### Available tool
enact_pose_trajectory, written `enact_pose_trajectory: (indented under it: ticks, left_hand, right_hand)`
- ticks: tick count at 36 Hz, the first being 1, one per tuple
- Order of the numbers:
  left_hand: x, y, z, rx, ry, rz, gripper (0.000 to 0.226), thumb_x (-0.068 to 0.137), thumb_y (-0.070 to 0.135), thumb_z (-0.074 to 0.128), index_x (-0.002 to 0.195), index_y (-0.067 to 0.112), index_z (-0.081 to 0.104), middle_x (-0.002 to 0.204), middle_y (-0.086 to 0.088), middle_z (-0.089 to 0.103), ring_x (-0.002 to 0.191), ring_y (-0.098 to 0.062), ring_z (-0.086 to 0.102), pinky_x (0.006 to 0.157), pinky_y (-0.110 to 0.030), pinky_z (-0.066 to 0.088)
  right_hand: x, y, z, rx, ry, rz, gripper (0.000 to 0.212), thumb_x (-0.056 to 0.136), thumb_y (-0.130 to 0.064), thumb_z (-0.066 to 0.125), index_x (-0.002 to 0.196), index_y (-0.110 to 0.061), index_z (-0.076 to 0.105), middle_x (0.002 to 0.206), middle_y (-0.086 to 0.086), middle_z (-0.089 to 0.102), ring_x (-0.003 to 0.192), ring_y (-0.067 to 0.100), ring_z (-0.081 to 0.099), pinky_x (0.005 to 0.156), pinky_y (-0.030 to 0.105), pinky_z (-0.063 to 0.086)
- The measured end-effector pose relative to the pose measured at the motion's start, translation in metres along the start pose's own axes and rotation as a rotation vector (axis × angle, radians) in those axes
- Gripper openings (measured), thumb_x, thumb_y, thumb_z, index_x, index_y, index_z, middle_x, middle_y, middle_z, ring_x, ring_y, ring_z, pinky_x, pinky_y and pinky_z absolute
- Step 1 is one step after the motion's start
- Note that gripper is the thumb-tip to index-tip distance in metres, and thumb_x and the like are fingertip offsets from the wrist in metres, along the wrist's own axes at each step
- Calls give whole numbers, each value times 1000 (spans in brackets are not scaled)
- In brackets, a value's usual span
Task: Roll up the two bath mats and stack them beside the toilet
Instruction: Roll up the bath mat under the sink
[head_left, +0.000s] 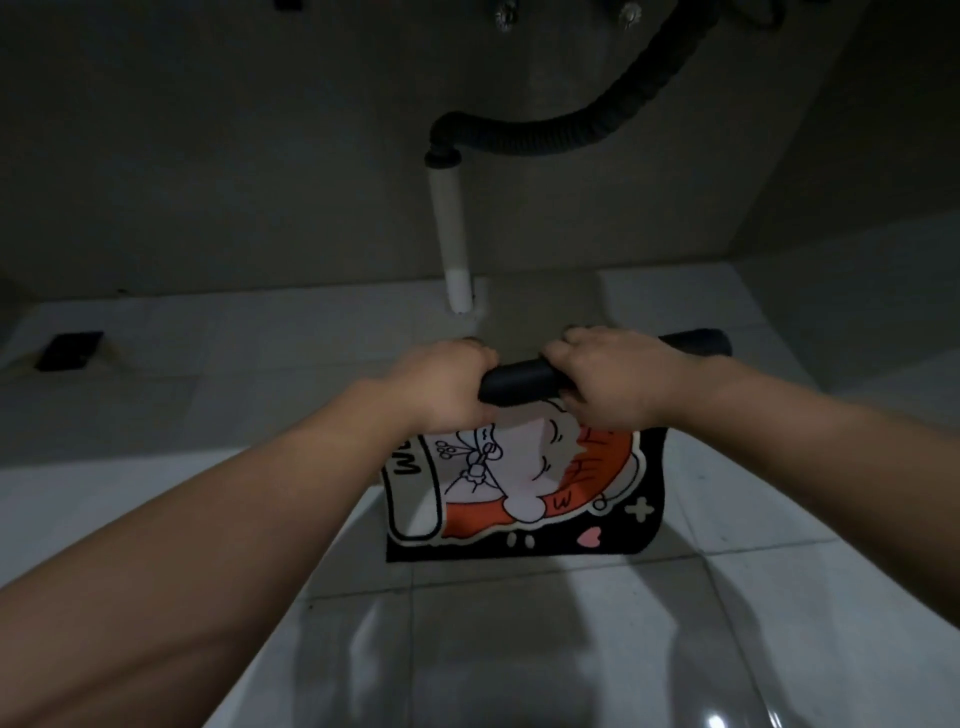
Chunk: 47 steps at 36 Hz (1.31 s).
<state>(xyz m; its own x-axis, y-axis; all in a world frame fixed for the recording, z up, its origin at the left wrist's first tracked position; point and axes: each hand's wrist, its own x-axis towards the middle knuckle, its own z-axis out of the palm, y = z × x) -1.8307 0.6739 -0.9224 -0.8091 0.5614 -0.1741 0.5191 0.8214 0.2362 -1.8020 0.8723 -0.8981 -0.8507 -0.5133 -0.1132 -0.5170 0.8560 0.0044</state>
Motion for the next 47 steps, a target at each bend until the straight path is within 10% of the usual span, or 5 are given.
enact_pose_trajectory:
  ticks: [13, 19, 24, 36, 47]
  left_hand:
    - [-6, 11, 7, 257, 354, 162, 32, 81, 24, 60, 107, 17, 43, 94, -1, 60, 81, -24, 60, 65, -36, 49]
    - [2, 9, -10, 69, 16, 35, 60, 66, 50, 73, 115, 27, 47, 98, 5, 59, 88, -19, 59, 73, -33, 49]
    - [0, 12, -8, -153, -73, -32, 45, 71, 22, 73, 112, 23, 53, 92, -1, 62, 74, -17, 60, 64, -31, 52]
    - [2, 8, 23, 387, 615, 176, 36, 49, 14, 80, 76, 15, 56, 62, -3, 60, 48, -27, 57, 44, -26, 34]
    - [6, 6, 5, -141, 28, -64, 53, 67, 30, 70, 116, 28, 52, 98, 6, 62, 86, -17, 60, 71, -33, 52]
  right_hand:
    - [7, 0, -12, 330, -308, 257, 44, 69, -26, 70, 109, -24, 52, 92, 3, 63, 82, 22, 63, 68, 33, 53]
    - [-4, -9, -2, -235, 107, 3, 24, 83, -20, 54, 105, -17, 48, 90, 4, 62, 79, 28, 62, 56, 32, 31]
    - [-5, -8, 2, -249, 231, -85, 25, 83, -19, 55, 106, -14, 49, 93, 7, 61, 77, 28, 61, 56, 32, 33]
    - [8, 5, 1, 314, -148, 146, 47, 66, -30, 72, 109, -27, 54, 94, 0, 64, 84, 22, 62, 72, 37, 54]
    - [-3, 5, 17, -288, 392, -151, 27, 70, -18, 68, 95, -12, 61, 76, 6, 64, 59, 28, 60, 49, 30, 38]
